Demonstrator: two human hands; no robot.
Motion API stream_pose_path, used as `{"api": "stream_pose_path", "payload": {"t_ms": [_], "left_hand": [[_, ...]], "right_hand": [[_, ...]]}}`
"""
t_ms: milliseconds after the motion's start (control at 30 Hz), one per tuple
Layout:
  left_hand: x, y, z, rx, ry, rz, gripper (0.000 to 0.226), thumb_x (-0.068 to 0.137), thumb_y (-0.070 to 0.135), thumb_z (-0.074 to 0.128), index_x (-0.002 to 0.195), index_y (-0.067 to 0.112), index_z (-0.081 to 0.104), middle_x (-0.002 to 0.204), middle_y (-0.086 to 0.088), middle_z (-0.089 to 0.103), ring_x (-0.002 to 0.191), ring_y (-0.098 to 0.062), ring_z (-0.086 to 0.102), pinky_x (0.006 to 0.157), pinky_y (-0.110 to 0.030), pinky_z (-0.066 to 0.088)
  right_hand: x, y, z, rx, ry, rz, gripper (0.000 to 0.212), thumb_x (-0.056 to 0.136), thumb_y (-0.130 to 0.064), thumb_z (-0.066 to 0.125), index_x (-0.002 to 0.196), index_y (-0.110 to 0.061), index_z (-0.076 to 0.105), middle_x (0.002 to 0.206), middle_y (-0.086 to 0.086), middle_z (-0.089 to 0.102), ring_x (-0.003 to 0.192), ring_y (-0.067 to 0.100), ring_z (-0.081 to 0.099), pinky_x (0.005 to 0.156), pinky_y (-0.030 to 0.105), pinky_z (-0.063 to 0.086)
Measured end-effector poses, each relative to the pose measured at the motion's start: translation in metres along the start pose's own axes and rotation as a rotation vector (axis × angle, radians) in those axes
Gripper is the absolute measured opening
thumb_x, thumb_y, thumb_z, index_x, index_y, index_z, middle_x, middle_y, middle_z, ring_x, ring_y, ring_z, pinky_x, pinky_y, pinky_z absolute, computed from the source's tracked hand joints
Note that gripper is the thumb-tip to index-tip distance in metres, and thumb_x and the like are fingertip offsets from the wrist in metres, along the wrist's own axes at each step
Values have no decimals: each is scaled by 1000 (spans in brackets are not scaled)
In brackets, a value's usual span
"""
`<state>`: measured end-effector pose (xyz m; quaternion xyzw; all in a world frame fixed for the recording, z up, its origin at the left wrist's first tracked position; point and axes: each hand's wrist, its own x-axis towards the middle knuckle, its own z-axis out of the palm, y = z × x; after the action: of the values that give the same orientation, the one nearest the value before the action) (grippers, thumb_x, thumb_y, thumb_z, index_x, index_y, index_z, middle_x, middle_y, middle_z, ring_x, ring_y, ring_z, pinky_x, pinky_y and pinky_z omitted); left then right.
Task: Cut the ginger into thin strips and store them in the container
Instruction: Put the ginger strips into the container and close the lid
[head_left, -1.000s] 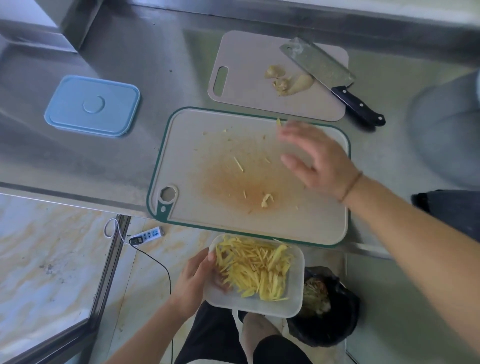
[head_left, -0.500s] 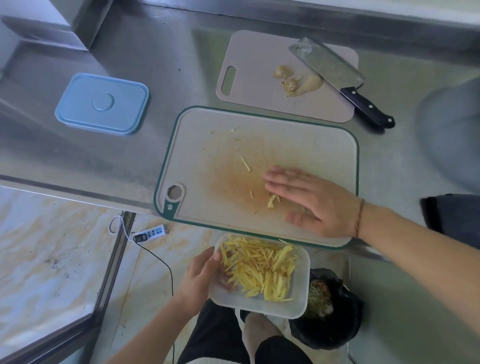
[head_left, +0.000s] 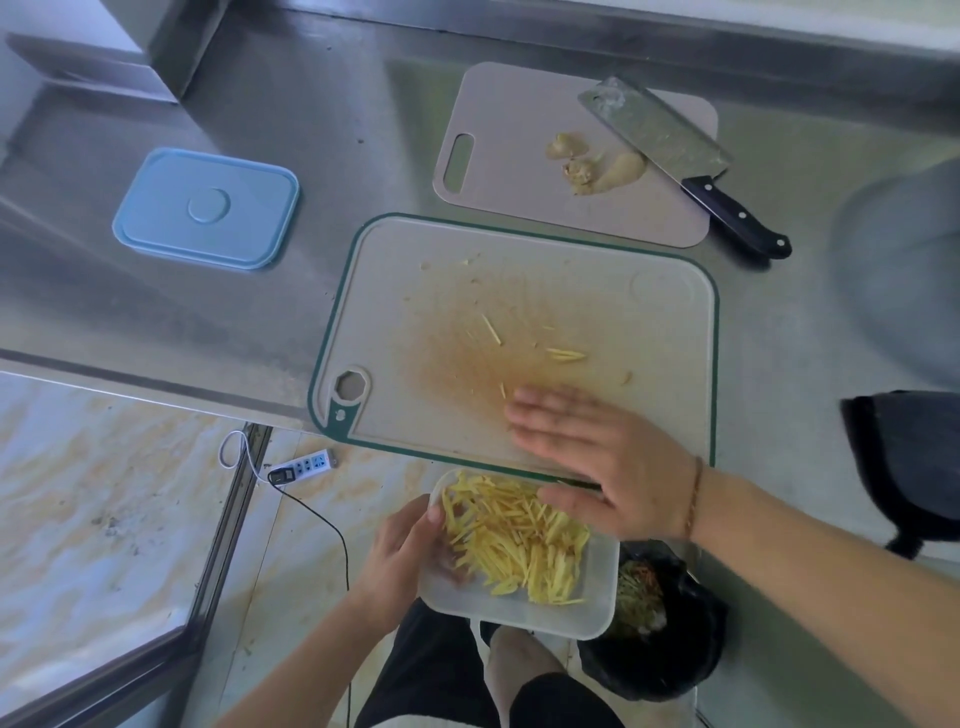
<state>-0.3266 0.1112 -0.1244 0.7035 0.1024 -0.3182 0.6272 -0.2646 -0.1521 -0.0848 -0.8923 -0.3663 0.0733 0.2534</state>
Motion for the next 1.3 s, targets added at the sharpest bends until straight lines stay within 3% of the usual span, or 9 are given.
{"api": "stream_pose_path", "payload": {"t_ms": [233, 367, 467, 600, 867, 1000, 1100, 1167, 1300], "left_hand": [[-4, 13, 5, -50, 20, -30, 47, 79, 62, 53, 83, 17, 68, 75, 12, 72, 74, 2, 66, 69, -11, 48], [-3, 9, 3, -19, 7, 6, 61, 76, 64, 49, 91, 9, 69, 83, 7, 73, 80, 0, 67, 73, -12, 49], [-2, 3, 1, -46, 9, 1, 65, 75, 65, 50, 97, 8, 71, 92, -1, 75, 87, -6, 70, 77, -16, 51], [-3, 8, 2, -44, 2, -4, 53, 76, 63, 50, 83, 14, 68, 77, 3, 72, 75, -2, 67, 71, -14, 49], [-1, 4, 0, -37, -21, 9, 67, 77, 66, 53, 93, 3, 69, 88, -3, 74, 83, -8, 69, 74, -15, 50], [-4, 5, 2, -60, 6, -3, 63, 72, 67, 50, 91, 10, 69, 85, 15, 75, 82, 4, 68, 73, -8, 48], [-11, 16, 8, -38, -2, -9, 32, 105, 36, 49, 79, 19, 56, 60, 34, 63, 65, 20, 59, 64, -1, 43], [-13, 19, 7, -21, -23, -42, 33, 109, 21, 43, 77, 21, 53, 57, 36, 60, 63, 21, 58, 62, -1, 43], [-2, 6, 3, -24, -22, 22, 61, 77, 70, 58, 84, 10, 67, 76, 4, 71, 76, -5, 67, 70, -16, 50]], "right_hand": [[-10, -40, 10, 266, 4, -295, 34, 89, -15, 64, 119, 1, 66, 135, 13, 58, 135, 21, 47, 107, 41, 43], [57, -5, -16, 32, 105, -5, 53, 98, -38, 47, 137, -2, 50, 148, 13, 45, 143, 23, 33, 114, 44, 34], [96, 17, -29, -191, -115, 254, 85, 90, -65, 17, 152, -8, 21, 162, 8, 14, 150, 21, 4, 122, 42, 11], [68, 0, -19, -311, -292, 46, 89, 91, -69, 2, 153, -7, 10, 162, 12, 1, 150, 25, -2, 122, 42, 6], [-12, -28, -2, -68, -224, -277, 61, 98, -43, 45, 146, -5, 39, 156, 10, 30, 148, 22, 18, 119, 44, 24], [-24, 4, -31, -156, 59, 208, 66, 100, -53, 29, 147, -6, 34, 157, 9, 28, 148, 23, 18, 118, 47, 24], [-28, 14, -36, -256, -111, 478, 84, 93, -70, 7, 153, -11, 3, 163, 9, -1, 150, 21, -8, 123, 42, 6], [-30, -2, -25, -274, -245, 367, 88, 91, -74, 5, 153, -13, -4, 162, 7, -11, 148, 21, -17, 122, 40, -3], [-41, -37, 5, -196, -268, -22, 73, 99, -57, 29, 152, -9, 22, 162, 8, 11, 150, 22, 2, 120, 42, 12]]}}
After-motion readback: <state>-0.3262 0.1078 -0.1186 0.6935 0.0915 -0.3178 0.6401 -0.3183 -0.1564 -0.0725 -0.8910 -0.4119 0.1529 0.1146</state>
